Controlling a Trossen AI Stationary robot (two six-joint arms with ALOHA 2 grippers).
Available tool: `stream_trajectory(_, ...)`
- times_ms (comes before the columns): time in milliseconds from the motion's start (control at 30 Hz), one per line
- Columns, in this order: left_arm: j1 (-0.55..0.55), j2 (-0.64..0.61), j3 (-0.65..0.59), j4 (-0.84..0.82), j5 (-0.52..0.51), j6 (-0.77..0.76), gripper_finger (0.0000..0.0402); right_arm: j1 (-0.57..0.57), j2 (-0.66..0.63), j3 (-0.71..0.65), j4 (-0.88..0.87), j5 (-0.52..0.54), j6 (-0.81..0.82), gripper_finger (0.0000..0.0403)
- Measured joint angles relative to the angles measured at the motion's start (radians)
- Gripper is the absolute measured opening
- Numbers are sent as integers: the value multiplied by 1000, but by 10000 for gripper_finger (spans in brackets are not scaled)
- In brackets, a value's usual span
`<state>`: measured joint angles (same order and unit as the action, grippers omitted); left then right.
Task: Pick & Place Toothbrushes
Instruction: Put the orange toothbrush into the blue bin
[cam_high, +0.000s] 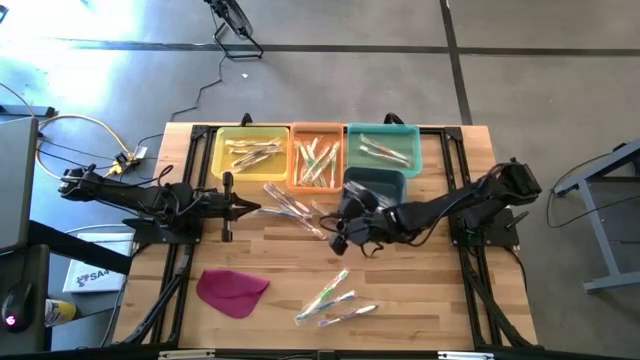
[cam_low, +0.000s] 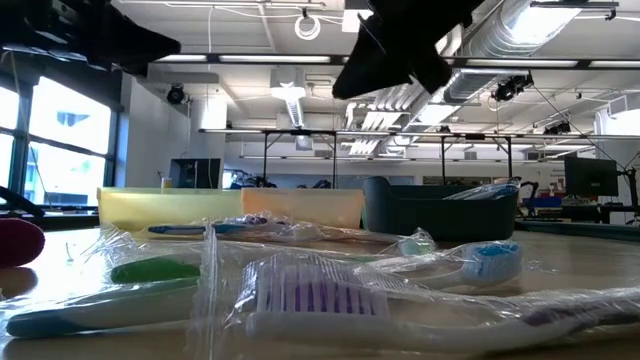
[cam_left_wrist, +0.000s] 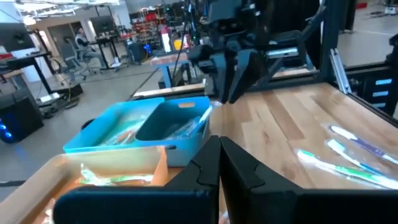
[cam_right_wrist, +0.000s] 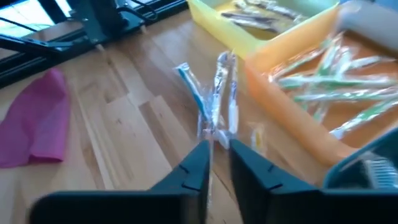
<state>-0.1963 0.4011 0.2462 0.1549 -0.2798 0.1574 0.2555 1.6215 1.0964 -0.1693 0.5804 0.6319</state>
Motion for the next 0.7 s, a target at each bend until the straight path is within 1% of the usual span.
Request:
stream_trajectory(67,0,0,0,0,-4,0,0,11,0,22,-45,33,-1,16)
stream_trajectory(133,0,0,0,-1,-4,0,0,19,0,39,-74,64,-2,7)
stream_trajectory(300,0,0,0,0,-6,1,0,19,4,57,-117,94,11,3)
stream_trajectory(400,0,0,0,0,-8,-1,0,13,5,64,-174,101,65,3)
stream_trajectory(533,0,0,0,-1,-22,-4,0,2,5,65,-282,89,166,3)
stream_trajectory(700,0,0,0,-1,-34,-4,0,-10,5,65,-332,49,230,3)
